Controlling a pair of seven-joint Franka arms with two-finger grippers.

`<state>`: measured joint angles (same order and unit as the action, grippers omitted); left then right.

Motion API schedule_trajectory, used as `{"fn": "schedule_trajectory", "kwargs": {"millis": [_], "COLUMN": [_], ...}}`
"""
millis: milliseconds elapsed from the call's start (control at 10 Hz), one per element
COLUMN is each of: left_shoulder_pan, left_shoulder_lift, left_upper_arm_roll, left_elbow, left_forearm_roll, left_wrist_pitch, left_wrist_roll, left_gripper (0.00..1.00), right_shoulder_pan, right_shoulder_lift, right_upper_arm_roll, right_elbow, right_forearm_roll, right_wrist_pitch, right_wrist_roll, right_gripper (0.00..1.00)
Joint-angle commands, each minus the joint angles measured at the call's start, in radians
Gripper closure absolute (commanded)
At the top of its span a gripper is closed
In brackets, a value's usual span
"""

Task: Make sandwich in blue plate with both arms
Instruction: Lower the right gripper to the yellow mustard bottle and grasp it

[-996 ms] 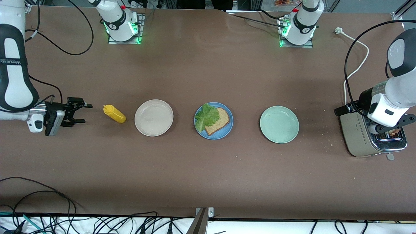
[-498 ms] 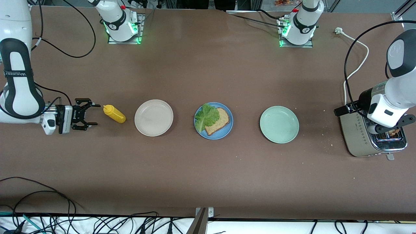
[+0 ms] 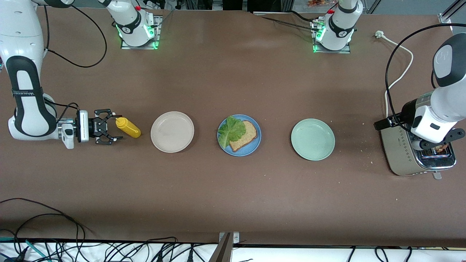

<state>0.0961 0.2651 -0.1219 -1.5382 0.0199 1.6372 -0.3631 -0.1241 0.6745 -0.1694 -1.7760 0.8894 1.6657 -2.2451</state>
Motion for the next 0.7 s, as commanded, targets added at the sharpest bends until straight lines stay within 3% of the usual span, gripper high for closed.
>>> {"fn": "schedule_trajectory", "kwargs": {"millis": [0,299,398,498,597], "left_shoulder_pan": [0.004,0.004,0.005,0.004,0.004], "left_shoulder_lift": [0.008,0.008,0.008,0.008,0.008], "left_upper_arm_roll": [-0.005,-0.005,-0.005,-0.005,-0.005], "left_elbow": [0.018,0.018,0.018,0.018,0.018], "left_forearm_roll": [0.029,0.029,0.029,0.029,0.029], "left_wrist_pitch": [-0.014,-0.014,-0.014,-0.014,-0.014], "left_wrist_roll": [0.024,0.024,0.024,0.024,0.023], "left_gripper": [0.00,0.00,0.00,0.00,0.00], "right_shoulder_pan": [-0.012,-0.003,-0.003,0.000,0.004], "right_shoulder_lift": [0.026,0.042,0.048,0.048,0.051], "right_upper_arm_roll": [0.008,0.028,0.031,0.031,0.031], "right_elbow": [0.027,0.029,0.029,0.029,0.030], "right_forearm_roll": [0.052,0.077,0.079,0.082,0.069], "right_wrist_pitch": [-0.072,-0.076,-0.073,-0.072,-0.075], "right_wrist_roll": [-0.060,-0.062,-0.062,-0.054,-0.048], "right_gripper": [0.00,0.01,0.18,0.56,0.87]}}
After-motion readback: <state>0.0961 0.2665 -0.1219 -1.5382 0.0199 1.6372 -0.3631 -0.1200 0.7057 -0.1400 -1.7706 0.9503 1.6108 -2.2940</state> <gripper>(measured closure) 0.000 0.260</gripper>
